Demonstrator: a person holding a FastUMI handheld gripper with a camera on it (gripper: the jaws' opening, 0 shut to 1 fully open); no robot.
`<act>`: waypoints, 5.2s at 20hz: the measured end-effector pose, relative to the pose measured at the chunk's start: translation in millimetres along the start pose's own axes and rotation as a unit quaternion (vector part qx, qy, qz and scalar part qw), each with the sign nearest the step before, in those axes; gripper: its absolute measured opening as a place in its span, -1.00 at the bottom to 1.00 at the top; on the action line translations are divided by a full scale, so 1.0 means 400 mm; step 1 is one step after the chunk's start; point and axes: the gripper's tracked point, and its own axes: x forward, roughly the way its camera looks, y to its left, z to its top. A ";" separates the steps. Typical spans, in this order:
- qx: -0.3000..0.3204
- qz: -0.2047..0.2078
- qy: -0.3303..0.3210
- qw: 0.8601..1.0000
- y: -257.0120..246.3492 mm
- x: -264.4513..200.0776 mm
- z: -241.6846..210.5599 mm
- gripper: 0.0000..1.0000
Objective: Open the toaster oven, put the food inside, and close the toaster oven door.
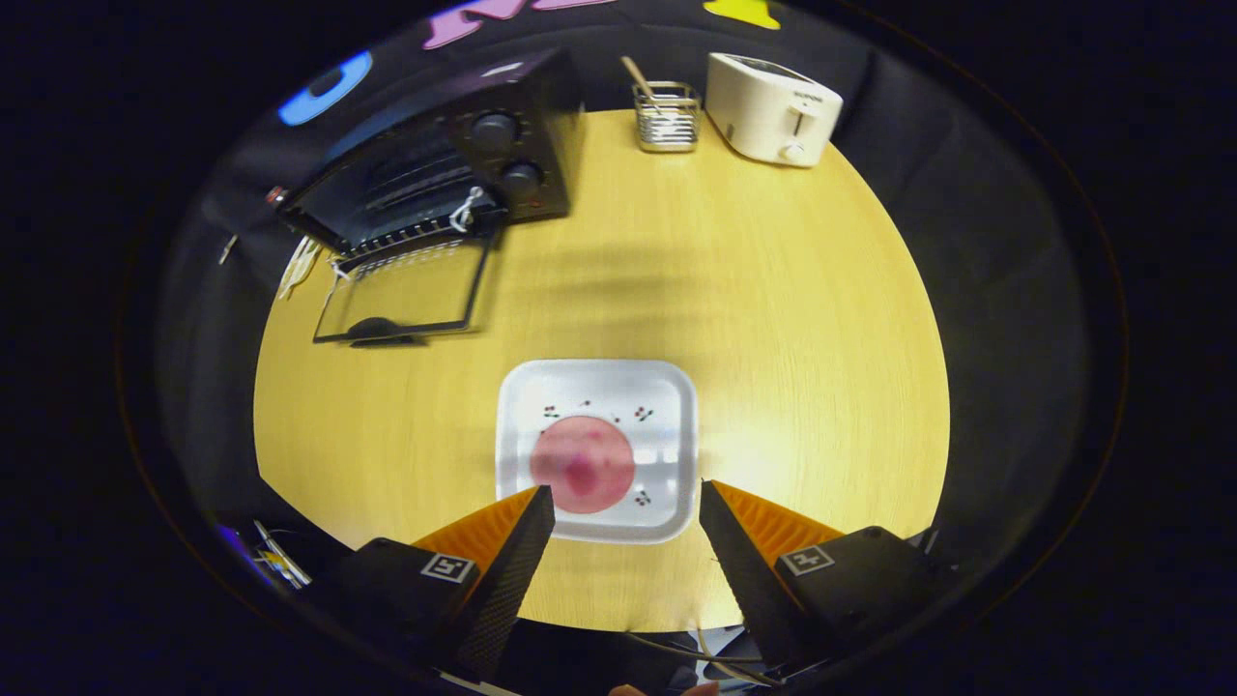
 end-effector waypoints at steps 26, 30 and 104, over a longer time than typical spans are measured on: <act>0.183 0.224 0.039 0.956 -0.057 0.111 0.001 -0.90; 0.264 0.239 0.006 0.934 -0.019 0.034 -0.003 -0.90; -0.018 -0.018 -0.163 0.986 0.675 0.204 0.111 0.98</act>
